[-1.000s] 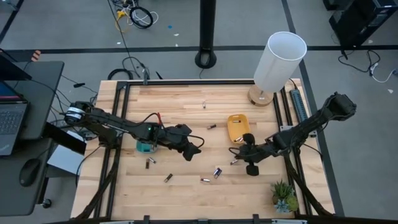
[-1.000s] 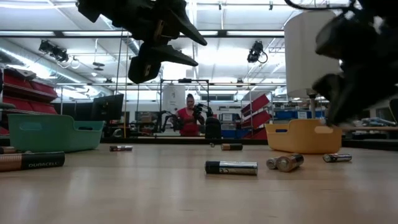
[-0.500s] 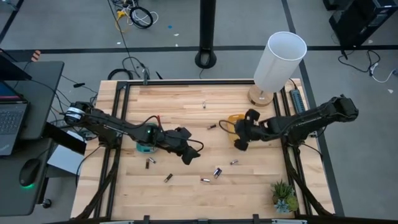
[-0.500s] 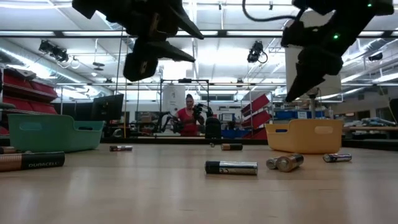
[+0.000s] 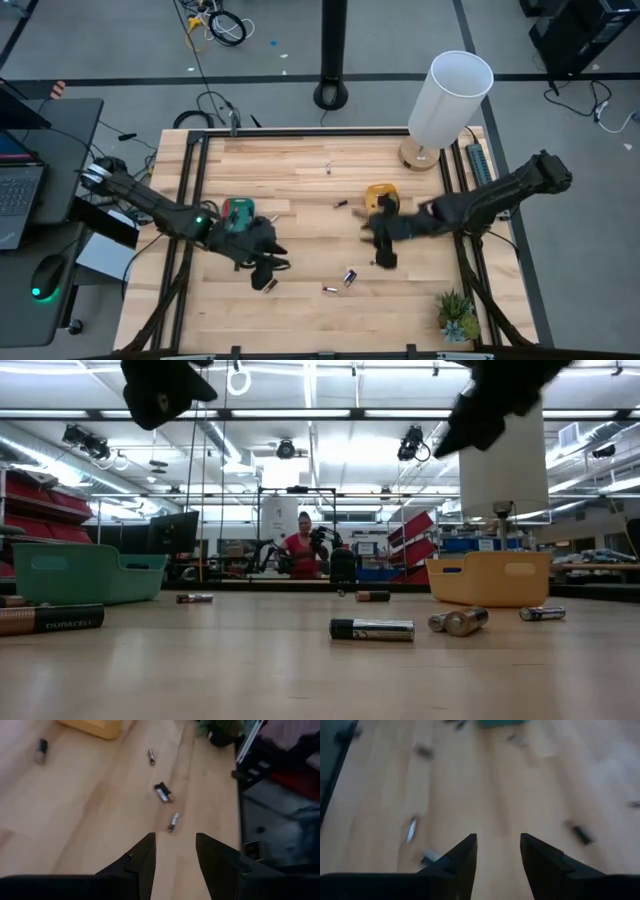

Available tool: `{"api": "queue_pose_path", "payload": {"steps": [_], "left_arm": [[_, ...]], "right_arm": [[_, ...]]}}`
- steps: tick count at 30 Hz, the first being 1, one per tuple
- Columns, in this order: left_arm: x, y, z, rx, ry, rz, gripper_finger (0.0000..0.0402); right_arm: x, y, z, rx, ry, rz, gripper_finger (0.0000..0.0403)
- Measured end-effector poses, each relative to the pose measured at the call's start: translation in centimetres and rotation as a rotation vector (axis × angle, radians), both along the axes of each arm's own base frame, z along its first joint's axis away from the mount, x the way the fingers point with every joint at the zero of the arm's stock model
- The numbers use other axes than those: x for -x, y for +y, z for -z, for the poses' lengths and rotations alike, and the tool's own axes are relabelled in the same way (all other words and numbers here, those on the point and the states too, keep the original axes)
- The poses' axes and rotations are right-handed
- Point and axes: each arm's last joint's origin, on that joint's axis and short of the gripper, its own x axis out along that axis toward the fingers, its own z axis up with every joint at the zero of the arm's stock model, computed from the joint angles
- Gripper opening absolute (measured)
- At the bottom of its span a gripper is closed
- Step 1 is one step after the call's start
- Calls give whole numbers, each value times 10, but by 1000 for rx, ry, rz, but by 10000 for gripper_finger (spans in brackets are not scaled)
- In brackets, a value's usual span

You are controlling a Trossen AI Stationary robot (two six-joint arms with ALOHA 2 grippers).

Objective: Sort batteries
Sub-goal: Put the black battery into the green bin

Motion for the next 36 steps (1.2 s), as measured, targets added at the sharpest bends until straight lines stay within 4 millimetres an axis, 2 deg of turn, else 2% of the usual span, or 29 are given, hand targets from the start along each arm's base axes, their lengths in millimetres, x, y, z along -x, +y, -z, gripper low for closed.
{"api": "queue_pose_path", "payload": {"steps": [4,8,12,16,20,25,27,30,36], "left_arm": [[-2,-9,13,-77,9,37,151],[-8,-12,27,-64,59,20,151],[-7,-20,39,-57,129,-4,145],[10,-43,49,-126,146,-32,126],[35,-70,64,-130,2,-97,106],[62,-78,105,-43,-130,-237,96],[65,-78,119,-5,-137,-254,101],[64,-81,128,21,-146,-259,120],[56,-91,148,-38,-103,-252,185]], "right_arm": [[2,29,25,-42,91,-28,146],[4,49,41,-71,149,-32,131],[2,63,42,-117,106,-51,122],[4,71,41,-190,86,-15,121],[7,77,39,-205,54,16,120],[6,81,37,-185,-2,37,120],[5,80,37,-183,-10,34,120],[3,78,36,-177,-20,31,120],[2,76,33,-208,-35,56,120]]}}
